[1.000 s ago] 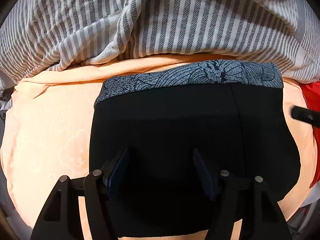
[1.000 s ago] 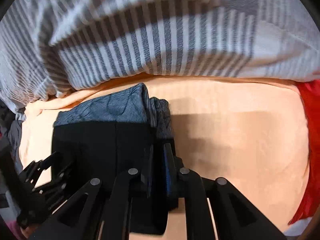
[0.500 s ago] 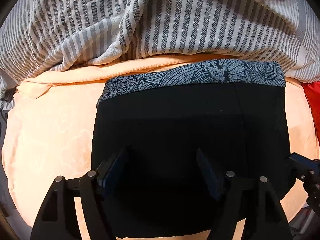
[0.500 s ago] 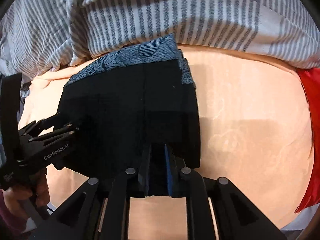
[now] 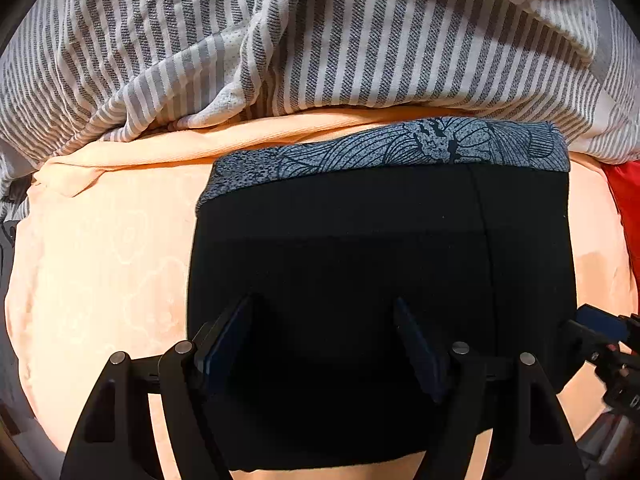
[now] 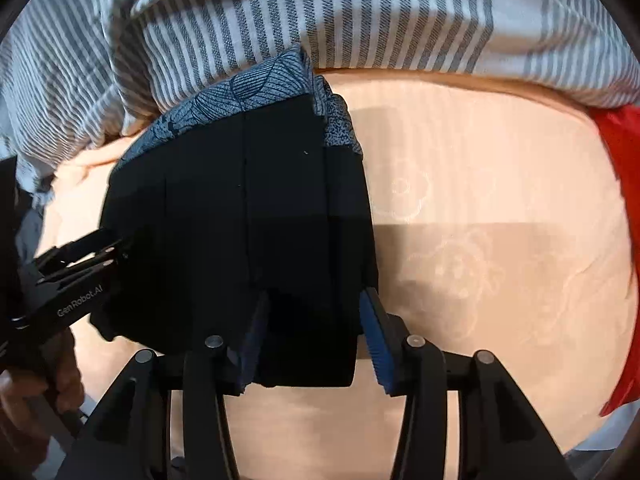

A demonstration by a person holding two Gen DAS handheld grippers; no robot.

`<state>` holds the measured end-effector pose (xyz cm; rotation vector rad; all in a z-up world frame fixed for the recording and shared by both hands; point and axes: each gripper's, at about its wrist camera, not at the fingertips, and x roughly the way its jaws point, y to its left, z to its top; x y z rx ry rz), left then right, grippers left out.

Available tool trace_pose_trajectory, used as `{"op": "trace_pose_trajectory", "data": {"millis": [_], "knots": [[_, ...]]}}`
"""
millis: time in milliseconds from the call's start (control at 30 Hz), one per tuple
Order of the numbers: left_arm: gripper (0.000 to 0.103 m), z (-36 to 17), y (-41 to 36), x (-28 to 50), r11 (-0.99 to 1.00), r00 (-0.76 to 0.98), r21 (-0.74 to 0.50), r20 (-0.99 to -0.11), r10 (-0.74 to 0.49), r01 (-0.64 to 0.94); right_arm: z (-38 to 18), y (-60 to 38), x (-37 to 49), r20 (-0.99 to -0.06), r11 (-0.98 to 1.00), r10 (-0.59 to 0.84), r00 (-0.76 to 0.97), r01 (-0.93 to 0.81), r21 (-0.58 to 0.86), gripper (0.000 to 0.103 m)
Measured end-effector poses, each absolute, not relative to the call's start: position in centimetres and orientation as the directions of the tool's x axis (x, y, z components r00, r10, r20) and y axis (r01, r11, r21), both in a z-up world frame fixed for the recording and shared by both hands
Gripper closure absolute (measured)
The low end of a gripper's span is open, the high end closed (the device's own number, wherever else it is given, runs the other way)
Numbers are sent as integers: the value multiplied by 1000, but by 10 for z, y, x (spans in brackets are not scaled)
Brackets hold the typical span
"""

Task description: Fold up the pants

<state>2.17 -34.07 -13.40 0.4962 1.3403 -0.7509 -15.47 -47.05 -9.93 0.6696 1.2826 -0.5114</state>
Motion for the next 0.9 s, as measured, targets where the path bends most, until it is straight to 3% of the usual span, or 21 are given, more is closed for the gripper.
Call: {"op": "trace_pose_trajectory", "data": {"millis": [67,200,433,900], "knots": [[28,-129,-334,28,672,56,-99,-977,-206,734,-94,-477,-160,-963,703,55,262,675,224,51],[28,-120,-315,50,663,39,-142,-967,-250,735,-91,-495,-170,-929,680,142,343,648,343,32],[28,-134,-293,87,647,-41,-186,-972,-232,740,-93,-521,-176,-906,661,184,381,634,401,26],[28,-180,-276,124,618,-328,-443,-896,-298,649,-143,-558,-175,-794,513,392,465,606,608,23]]}}
